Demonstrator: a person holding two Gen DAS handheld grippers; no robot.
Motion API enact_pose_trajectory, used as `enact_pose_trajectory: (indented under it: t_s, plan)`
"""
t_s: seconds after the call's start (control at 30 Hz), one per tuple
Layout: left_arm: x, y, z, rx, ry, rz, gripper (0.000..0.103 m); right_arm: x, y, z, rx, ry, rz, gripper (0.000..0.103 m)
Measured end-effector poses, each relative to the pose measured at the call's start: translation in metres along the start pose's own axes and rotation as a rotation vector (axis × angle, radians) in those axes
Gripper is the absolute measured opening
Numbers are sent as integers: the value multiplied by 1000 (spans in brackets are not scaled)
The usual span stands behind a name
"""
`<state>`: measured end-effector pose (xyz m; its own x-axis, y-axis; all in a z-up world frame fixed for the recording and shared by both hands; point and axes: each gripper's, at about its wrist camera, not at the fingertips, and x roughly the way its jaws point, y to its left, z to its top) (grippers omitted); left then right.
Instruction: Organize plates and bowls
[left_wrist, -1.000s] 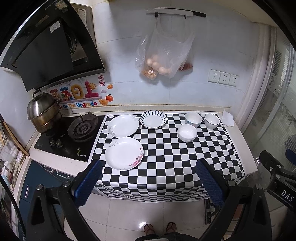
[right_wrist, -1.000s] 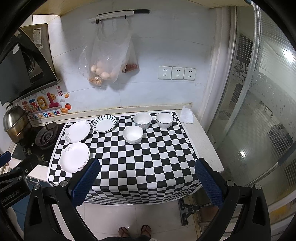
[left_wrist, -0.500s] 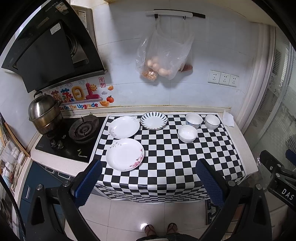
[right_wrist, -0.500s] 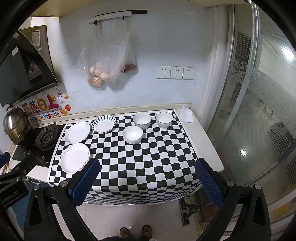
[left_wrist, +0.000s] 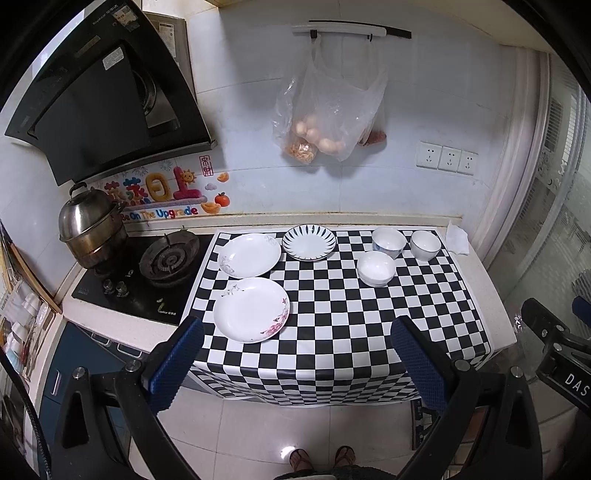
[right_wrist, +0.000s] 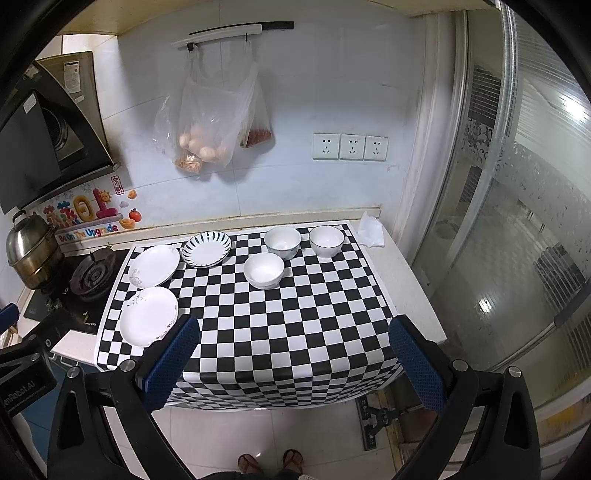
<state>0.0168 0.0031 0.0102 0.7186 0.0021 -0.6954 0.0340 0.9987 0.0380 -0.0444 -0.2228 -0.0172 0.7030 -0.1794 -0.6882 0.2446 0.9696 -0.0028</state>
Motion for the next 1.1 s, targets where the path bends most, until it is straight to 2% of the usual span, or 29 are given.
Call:
enact_pose_trajectory:
  t_s: [0.7,0.83,0.97,1.03,1.1]
  plan:
    - [1,-2,5,9,-4,2,103,-1,-1,4,-3,0,3,103]
    - [3,-4,5,7,-3,2,103,4,-3,16,-3,3,13,103]
    - [14,2,10,-23,8,5,103,17,-5,20,5,-11,71,103]
    - [32,10,14,-54,29,30,103,31,-3,20,-4,-35,141,103]
    - [53,23,17,-92,60,70,103,55,4,19,-33,-14,198,103]
